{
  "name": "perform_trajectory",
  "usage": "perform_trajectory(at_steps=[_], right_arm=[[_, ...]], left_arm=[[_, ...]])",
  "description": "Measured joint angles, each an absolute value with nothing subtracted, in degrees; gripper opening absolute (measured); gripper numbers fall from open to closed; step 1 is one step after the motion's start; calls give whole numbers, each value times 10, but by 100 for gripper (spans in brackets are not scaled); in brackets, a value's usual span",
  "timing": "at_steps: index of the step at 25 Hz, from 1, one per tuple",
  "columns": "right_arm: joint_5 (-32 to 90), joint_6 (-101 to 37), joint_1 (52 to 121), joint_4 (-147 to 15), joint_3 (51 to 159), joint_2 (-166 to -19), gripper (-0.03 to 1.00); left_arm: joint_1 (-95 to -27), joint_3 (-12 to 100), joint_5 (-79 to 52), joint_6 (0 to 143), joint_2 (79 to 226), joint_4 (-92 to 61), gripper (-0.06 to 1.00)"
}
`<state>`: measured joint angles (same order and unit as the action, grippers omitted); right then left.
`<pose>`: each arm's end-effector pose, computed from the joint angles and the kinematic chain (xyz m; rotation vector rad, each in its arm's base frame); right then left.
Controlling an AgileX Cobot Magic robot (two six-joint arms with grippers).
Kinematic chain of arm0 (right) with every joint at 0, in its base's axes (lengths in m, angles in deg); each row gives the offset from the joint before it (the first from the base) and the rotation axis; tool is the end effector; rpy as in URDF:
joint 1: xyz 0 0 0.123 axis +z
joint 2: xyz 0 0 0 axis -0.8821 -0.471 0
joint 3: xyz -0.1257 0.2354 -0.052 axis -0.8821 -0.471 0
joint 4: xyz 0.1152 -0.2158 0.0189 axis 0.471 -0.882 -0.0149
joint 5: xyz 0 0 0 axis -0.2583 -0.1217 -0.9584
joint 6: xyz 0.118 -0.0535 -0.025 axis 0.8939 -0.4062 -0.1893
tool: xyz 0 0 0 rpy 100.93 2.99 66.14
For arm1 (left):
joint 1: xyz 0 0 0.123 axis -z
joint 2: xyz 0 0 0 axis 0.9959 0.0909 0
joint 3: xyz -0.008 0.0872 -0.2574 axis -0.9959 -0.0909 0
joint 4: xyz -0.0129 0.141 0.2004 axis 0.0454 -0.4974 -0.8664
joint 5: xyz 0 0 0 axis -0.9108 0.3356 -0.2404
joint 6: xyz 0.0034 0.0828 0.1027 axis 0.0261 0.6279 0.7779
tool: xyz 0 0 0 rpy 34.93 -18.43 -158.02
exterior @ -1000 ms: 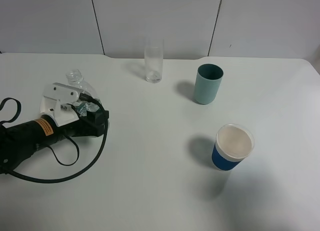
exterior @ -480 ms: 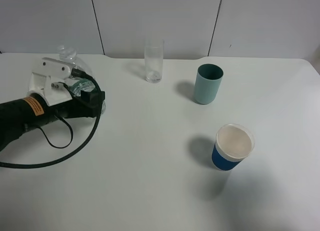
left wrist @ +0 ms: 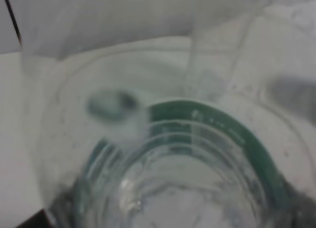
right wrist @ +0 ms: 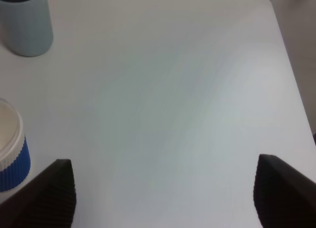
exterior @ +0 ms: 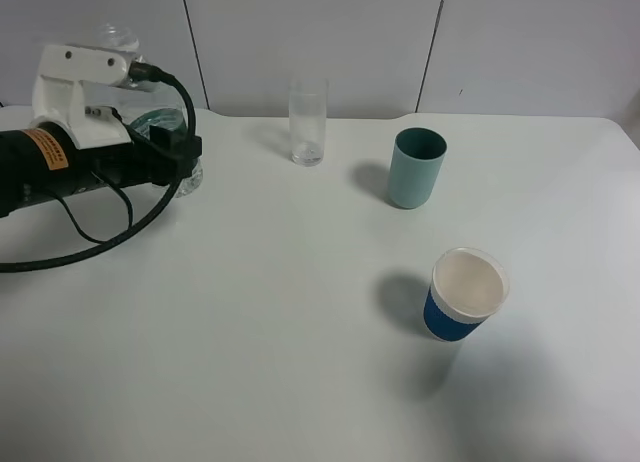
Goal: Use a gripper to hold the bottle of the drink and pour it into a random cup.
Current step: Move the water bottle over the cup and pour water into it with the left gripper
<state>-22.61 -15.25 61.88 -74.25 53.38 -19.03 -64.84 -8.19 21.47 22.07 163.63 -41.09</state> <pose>0.0389 -0.0017 0.2532 -0.1015 2.0518 -0.0794 0.2793 -0.1170 0.1693 0.3338 1.9272 -0.3928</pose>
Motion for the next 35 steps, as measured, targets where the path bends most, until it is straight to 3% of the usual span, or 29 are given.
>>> perform_trajectory(at_steps=[4, 10, 15, 24, 29, 35], right_arm=[[-226, -152, 619, -742, 534, -190, 74], [-226, -152, 619, -742, 534, -190, 74], [-226, -152, 619, -742, 534, -190, 74], [-226, -152, 619, -742, 534, -190, 74], [-226, -152, 619, -742, 534, -190, 74], [-226, -152, 619, -742, 534, -190, 74]], left_arm=[[-648, -56, 179, 188, 1636, -411, 54], [-625, 34, 6, 186, 1636, -403, 54], [-620, 98, -93, 267, 1635, -320, 54], [-609, 107, -95, 737, 1640, 33, 54], [-590, 109, -33, 1031, 1667, 324, 54], [-548, 150, 55, 1273, 1705, 505, 54]])
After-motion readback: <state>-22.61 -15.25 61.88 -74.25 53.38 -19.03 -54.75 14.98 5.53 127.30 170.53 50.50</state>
